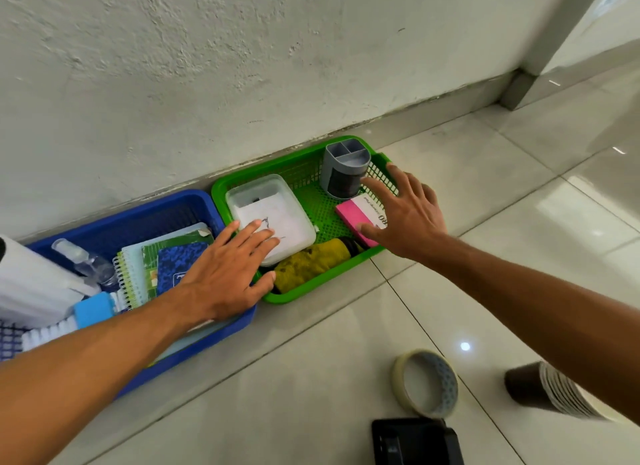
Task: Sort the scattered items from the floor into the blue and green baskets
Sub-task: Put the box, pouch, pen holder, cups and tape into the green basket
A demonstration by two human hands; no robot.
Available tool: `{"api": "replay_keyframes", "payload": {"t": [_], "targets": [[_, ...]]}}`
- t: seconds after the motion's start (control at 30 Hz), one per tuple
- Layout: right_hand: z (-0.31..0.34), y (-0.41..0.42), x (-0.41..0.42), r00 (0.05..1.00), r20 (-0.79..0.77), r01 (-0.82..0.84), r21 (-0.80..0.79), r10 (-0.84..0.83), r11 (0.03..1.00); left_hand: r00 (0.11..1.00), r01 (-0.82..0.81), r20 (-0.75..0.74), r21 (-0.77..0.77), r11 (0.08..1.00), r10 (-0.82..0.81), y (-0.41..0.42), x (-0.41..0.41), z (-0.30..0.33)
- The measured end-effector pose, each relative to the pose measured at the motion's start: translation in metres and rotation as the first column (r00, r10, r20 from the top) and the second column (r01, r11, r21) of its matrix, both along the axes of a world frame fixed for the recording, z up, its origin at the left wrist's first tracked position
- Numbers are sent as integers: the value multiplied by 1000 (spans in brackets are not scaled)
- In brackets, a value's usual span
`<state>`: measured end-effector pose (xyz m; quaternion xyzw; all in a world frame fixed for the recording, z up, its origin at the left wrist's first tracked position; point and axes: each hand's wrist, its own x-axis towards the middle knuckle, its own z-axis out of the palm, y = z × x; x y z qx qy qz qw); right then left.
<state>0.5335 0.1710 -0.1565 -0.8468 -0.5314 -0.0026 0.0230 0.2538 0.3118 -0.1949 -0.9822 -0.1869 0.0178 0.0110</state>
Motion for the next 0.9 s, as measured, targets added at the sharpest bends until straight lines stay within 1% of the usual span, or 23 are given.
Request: {"api": "replay_keyframes", "payload": {"t": [0.2, 0.33, 0.47, 0.57, 0.63, 0.77, 0.9], "targets": [[17, -69, -26, 996, 76, -55, 12, 54, 998, 999, 43, -12, 30, 999, -43, 4, 2, 0], [10, -113, -32, 984, 118, -127, -88, 137, 988, 999, 49, -22, 41, 998, -48, 5, 3, 1], [2, -146, -31, 988, 39, -140, -163, 148, 977, 999, 50, -15, 38, 998, -49, 5, 2, 0], [-1, -165, -36, 984, -65, -175, -197, 165, 965, 999, 46, -19, 44, 998, -46, 5, 1, 1], [-2, -175, -47, 964, -121, -262, -257, 238, 930, 999, 48, -27, 52, 998, -47, 5, 1, 1], [-7, -190, -76, 885, -226, -462, -339, 406, 819, 998, 44, -39, 62, 997, -42, 5, 3, 1], [-19, -198, -94, 786, -337, -618, -433, 518, 656, 998, 41, -45, 66, 997, -38, 6, 3, 1]]}}
